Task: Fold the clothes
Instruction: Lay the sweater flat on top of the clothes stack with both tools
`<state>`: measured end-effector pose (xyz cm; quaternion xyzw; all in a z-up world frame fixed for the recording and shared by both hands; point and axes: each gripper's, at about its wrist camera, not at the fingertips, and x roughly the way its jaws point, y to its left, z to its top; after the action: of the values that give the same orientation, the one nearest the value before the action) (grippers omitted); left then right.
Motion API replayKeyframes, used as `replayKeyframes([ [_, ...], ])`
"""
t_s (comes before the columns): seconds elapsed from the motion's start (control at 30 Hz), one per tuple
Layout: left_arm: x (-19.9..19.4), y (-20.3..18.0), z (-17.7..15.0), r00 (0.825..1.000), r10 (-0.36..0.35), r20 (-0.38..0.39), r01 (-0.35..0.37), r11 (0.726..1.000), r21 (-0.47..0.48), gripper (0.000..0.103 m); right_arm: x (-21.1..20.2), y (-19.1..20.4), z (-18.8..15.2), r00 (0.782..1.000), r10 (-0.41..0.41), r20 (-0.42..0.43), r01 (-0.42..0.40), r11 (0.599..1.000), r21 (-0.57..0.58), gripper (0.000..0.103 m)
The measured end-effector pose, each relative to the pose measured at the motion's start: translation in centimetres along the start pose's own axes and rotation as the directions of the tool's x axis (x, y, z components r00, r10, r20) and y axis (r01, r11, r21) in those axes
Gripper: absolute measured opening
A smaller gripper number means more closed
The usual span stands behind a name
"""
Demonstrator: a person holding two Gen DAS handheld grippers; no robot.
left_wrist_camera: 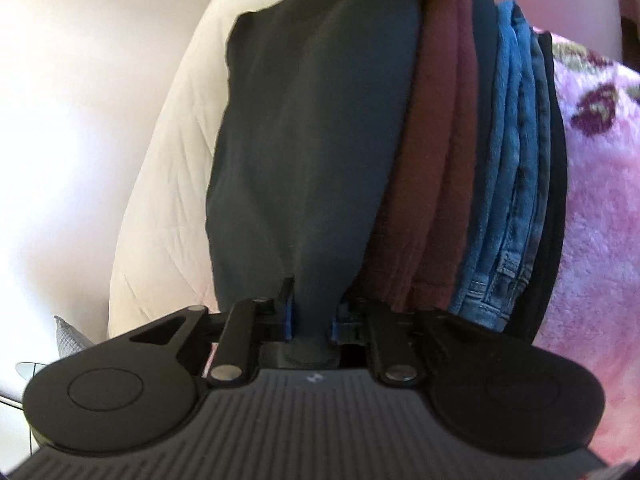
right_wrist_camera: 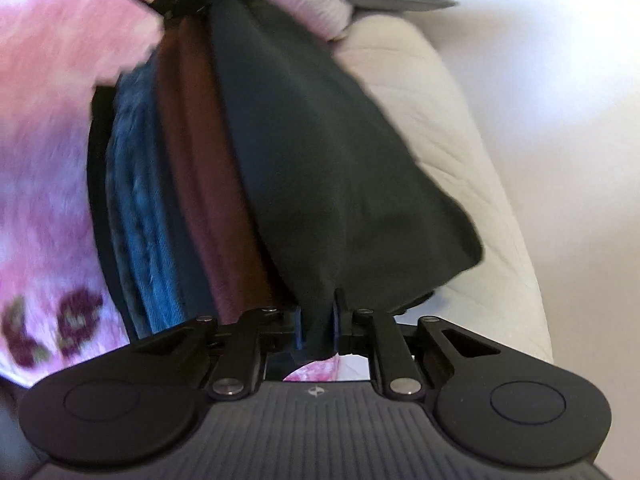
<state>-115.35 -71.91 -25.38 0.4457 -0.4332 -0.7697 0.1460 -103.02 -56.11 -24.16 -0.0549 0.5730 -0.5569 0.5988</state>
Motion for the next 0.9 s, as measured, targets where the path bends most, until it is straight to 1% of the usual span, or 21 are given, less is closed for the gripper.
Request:
replayKeyframes([
  [0.03,-0.4,0.3,-0.1,1.0,0.001,0.001,-0.001,1.0,-0.019,0.012,0.0,0.1,0.1,1.0,-0.003,-0.005,0.003,1.0,-0.003,0.015],
  [0.17,-2.3,1.0,-1.1,1.0,-0.002,-0.007,0.001,0.998,-0.059,0.022,-1.6,-0.8,-0.1,1.0,0.003,-0.029,-0.002,0.999,0.039,0.016],
  [0.27,-4.1,2.2,-2.4,0.998,-0.037,-0.054,0.028,0.986,-0.167,0.024,-2.7,-1.5,-0.3,0.999,0.009,-0.047,-0.006,0.998,0.07,0.016],
  [0.3,-4.8,2.9,-3.0,0.996,-0.051,-0.069,0.033,0.97,-0.241,0.024,-3.1,-1.7,-0.3,0.999,0.011,-0.053,-0.007,0.997,0.08,0.016],
  [0.37,-6.7,4.3,-4.4,0.994,-0.068,-0.086,0.031,0.926,-0.375,0.023,-3.9,-2.3,-0.3,0.998,0.019,-0.064,-0.011,0.994,0.109,0.016],
  [0.43,-8.6,6.1,-5.4,0.996,-0.05,-0.071,0.007,0.865,-0.501,0.023,-5.4,-3.6,-0.1,0.998,0.039,-0.059,-0.026,0.978,0.205,0.016],
  [0.53,-10.0,8.6,-5.3,0.999,-0.009,-0.036,-0.015,0.783,-0.622,0.023,-7.3,-6.0,0.4,0.998,0.054,-0.026,-0.04,0.928,0.369,0.016],
  [0.57,-10.8,9.1,-6.0,1.0,-0.009,-0.018,-0.005,0.761,-0.649,0.023,-7.4,-6.8,0.7,0.998,0.056,-0.008,-0.047,0.906,0.42,0.016],
  [0.63,-11.0,9.6,-6.0,0.999,-0.011,0.034,0.032,0.722,-0.692,0.023,-6.9,-8.3,1.4,0.997,0.064,0.037,-0.074,0.86,0.505,0.016],
  [0.7,-9.2,9.9,-6.0,0.996,-0.05,0.07,0.085,0.711,-0.698,0.023,-5.9,-9.7,2.1,0.994,0.074,0.08,-0.107,0.805,0.583,0.017],
  [0.73,-8.5,9.8,-5.7,0.994,-0.072,0.084,0.11,0.71,-0.695,0.023,-4.7,-10.0,2.3,0.991,0.092,0.097,-0.133,0.768,0.627,0.017],
  [0.77,-8.5,8.3,-4.6,0.991,-0.109,0.074,0.13,0.73,-0.671,0.023,-3.2,-10.0,2.2,0.986,0.127,0.106,-0.164,0.718,0.676,0.017],
  [0.8,-8.6,6.1,-5.3,0.987,-0.154,0.054,0.151,0.744,-0.65,0.023,-1.9,-9.8,2.2,0.981,0.167,0.099,-0.187,0.685,0.704,0.019],
  [0.83,-8.3,5.1,-5.5,0.984,-0.174,0.043,0.161,0.751,-0.641,0.023,-1.2,-9.6,2.4,0.977,0.195,0.084,-0.196,0.682,0.705,0.021],
  [0.87,-8.7,4.5,-5.6,0.984,-0.173,0.042,0.16,0.759,-0.631,0.021,-0.6,-9.4,2.5,0.973,0.222,0.069,-0.205,0.679,0.705,0.024],
  [0.9,-9.3,4.5,-5.5,0.985,-0.17,0.042,0.159,0.766,-0.623,0.018,0.1,-9.2,2.7,0.967,0.25,0.053,-0.213,0.675,0.706,0.023],
])
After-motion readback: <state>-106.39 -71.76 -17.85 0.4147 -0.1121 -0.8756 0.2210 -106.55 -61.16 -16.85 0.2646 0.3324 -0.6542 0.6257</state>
